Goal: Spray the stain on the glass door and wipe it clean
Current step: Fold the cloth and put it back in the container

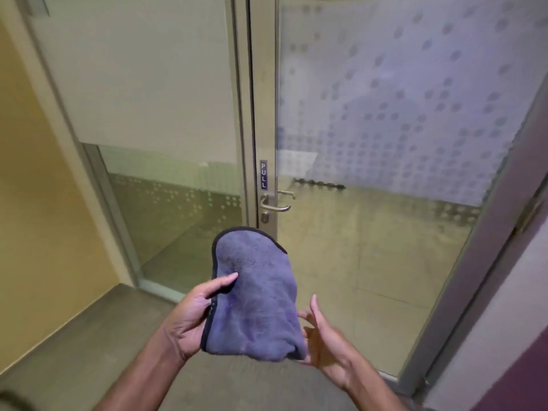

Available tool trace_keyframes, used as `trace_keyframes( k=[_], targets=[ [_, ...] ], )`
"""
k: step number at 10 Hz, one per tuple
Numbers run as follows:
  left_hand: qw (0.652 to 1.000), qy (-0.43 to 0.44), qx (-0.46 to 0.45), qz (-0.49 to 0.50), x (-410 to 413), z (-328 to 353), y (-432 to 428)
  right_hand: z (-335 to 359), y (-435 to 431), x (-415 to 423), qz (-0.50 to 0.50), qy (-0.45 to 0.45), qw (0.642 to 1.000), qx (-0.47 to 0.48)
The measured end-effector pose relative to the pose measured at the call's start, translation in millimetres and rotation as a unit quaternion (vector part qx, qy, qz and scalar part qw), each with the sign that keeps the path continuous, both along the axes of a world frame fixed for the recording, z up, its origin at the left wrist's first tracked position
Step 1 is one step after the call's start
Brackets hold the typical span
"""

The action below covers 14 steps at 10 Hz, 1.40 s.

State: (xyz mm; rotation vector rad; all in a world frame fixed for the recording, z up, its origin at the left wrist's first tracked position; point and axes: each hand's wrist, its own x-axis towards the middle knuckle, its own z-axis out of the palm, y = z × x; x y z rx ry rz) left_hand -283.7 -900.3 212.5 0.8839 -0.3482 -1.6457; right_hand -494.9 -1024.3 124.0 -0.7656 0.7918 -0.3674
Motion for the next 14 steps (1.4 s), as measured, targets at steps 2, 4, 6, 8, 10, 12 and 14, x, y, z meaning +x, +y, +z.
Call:
trace_keyframes(
  k=[2,4,6,8,10,12,14],
  targets=[
    [0.995,-0.005,0.034,0.094,10,-13,118,4,89,53,0.143,-0.225,0.923,0.277],
    [0.952,-0.047,0.088,0.290,46,-27,266,4,172,124,0.114,-0.079,0.988,-0.071],
    [0.851,-0.180,0.205,0.448,77,-51,432,4,314,186,0.193,-0.069,0.952,-0.228],
    [0.752,-0.241,0.294,0.538,105,-80,608,-4,463,237,0.339,-0.028,0.881,-0.328],
    [0.772,-0.332,0.284,0.461,109,-103,731,-4,567,283,0.393,-0.003,0.807,-0.440],
    [0.686,-0.424,0.389,0.446,117,-133,774,-16,616,336,0.451,0.000,0.695,-0.560],
    [0.691,-0.374,0.380,0.488,147,-153,806,-48,621,403,0.522,-0.028,0.626,-0.579]
  ],
)
